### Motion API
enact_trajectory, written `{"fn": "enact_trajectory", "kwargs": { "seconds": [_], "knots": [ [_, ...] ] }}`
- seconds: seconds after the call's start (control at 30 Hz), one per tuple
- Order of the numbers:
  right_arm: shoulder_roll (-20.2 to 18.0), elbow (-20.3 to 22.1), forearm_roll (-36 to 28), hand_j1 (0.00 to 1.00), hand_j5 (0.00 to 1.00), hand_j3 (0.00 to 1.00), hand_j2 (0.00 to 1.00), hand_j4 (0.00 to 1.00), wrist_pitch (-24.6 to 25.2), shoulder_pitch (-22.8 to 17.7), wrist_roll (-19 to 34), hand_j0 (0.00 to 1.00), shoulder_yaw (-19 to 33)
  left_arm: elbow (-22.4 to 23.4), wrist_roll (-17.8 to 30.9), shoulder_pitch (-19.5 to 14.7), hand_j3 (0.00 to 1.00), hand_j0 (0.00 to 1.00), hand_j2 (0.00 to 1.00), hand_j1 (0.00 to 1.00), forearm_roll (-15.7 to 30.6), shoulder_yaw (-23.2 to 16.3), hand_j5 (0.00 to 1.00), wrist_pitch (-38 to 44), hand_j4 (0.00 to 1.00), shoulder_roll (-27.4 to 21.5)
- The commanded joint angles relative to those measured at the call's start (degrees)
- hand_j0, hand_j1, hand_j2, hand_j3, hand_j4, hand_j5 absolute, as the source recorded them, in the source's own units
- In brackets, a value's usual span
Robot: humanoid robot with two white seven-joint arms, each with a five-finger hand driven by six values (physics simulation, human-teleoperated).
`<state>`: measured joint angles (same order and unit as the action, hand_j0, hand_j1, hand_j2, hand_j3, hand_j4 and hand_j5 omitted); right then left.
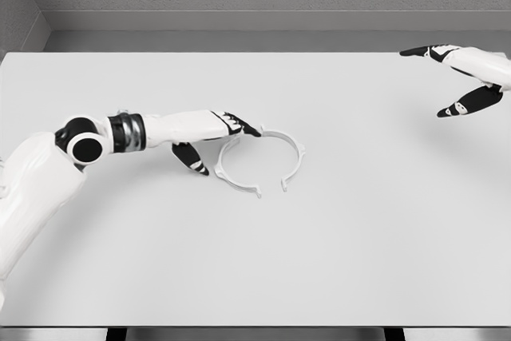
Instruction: Assemble PVC drainage pipe clamps
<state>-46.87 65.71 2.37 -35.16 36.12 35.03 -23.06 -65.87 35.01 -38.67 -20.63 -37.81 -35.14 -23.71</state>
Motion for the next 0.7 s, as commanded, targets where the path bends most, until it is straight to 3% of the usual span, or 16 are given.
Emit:
{"fn": "enact_trajectory", "kwargs": {
  "seconds": [0.0, 0.67],
  "knots": [
    [-0.07, 0.04, -0.44, 1.00, 1.00, 1.00, 1.00, 1.00, 0.16, 0.00, -0.03, 1.00, 0.03, 0.22, -0.01, 0.00, 1.00, 1.00, 1.00, 1.00, 0.33, -0.34, 1.00, 0.14, 1.00, 0.15],
    [-0.07, 0.91, -0.44, 1.00, 1.00, 1.00, 1.00, 1.00, 0.16, -0.09, -0.03, 1.00, 0.03, 0.22, -0.01, -1.32, 1.00, 1.00, 1.00, 1.00, 0.50, -0.07, 1.00, 0.14, 1.00, 2.44]
  ]
}}
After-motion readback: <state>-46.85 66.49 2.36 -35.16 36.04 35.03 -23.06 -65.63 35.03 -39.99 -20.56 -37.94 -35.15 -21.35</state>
